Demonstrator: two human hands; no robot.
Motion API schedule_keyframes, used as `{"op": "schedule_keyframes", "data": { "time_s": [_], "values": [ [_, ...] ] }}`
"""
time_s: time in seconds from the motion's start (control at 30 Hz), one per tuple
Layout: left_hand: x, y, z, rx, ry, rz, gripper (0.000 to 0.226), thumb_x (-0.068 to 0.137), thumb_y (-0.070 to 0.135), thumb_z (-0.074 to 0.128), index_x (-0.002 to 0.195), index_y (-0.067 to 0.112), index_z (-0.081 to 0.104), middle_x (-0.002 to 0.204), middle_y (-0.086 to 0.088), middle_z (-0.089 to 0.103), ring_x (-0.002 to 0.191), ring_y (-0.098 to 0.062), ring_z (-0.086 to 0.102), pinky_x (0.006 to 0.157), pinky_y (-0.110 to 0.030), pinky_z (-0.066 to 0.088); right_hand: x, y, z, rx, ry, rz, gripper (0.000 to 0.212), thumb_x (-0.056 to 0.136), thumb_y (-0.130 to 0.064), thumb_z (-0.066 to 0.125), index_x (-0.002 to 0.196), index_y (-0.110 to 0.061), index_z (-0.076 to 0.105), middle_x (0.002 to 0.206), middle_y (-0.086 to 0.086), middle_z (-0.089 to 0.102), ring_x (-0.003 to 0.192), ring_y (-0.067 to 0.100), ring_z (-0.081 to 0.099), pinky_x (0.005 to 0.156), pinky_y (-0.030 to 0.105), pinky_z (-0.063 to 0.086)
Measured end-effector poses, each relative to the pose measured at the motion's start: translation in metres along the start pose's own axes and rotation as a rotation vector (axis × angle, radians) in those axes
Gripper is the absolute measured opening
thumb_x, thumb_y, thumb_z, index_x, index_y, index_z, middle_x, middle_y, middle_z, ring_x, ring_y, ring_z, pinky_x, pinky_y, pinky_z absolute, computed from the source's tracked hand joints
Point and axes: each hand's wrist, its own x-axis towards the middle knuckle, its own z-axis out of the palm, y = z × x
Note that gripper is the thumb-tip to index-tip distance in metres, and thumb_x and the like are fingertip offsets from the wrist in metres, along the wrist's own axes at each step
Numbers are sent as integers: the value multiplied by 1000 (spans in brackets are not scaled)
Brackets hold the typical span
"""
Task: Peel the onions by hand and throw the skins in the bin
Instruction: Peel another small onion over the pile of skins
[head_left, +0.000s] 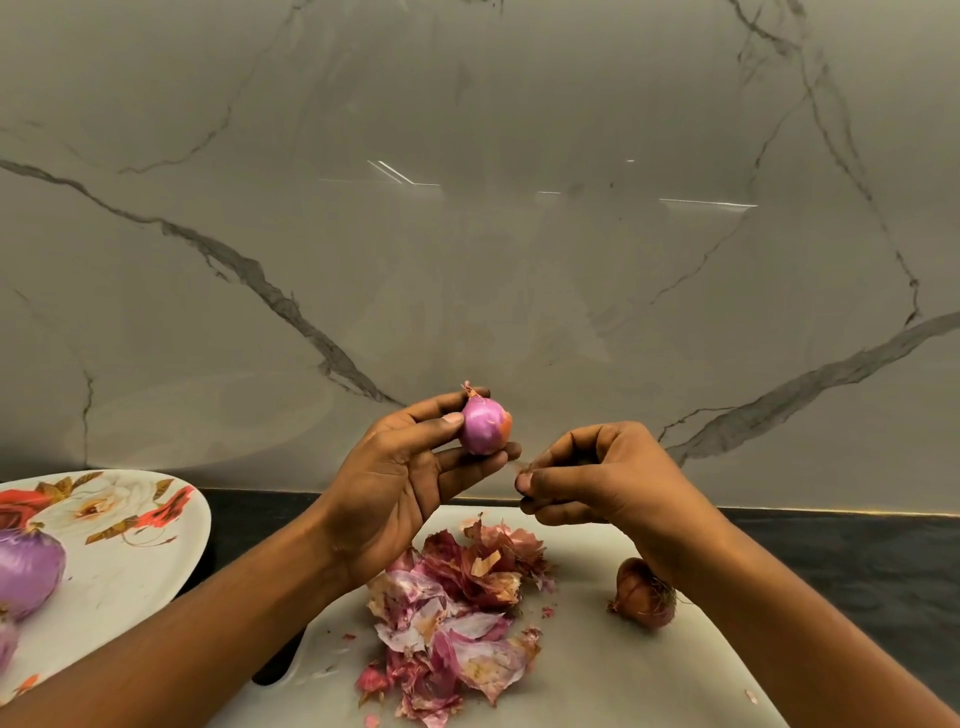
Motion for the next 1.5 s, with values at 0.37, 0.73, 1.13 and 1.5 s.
{"op": "schedule_keyframes", "data": {
  "time_s": [0.37, 0.73, 1.13, 1.5],
  "values": [
    [-1, -5, 0, 200, 28, 45, 49, 82, 7, 75, 130, 8, 68, 128, -16, 73, 117, -35, 72, 96, -38, 61, -1, -6, 5, 139, -7, 105, 52, 90, -51, 72, 101, -1, 79, 94, 19, 80, 83, 32, 80, 71, 32, 66],
    [-1, -3, 1, 200, -20, 62, 49, 84, 6, 73, 132, 6, 65, 128, -17, 73, 118, -34, 72, 93, -35, 62, -4, -7, 2, 268, -102, 123, 26, 93, -13, 74, 109, 7, 75, 97, 25, 78, 77, 26, 78, 67, 29, 65],
    [-2, -5, -2, 262, -44, 63, 49, 84, 0, 73, 133, 8, 67, 133, -13, 71, 121, -34, 70, 98, -36, 60, -6, -10, 5, 197, -119, 147, 45, 91, -41, 73, 108, 1, 77, 100, 23, 79, 85, 31, 79, 73, 32, 67],
    [-2, -3, 2, 191, -31, 65, 47, 87, 9, 71, 133, 7, 64, 131, -17, 71, 119, -34, 71, 91, -32, 62, -5, -9, 2, 239, -98, 117, 19, 95, -11, 72, 106, 5, 76, 96, 25, 78, 75, 26, 78, 67, 29, 66]
  ]
}}
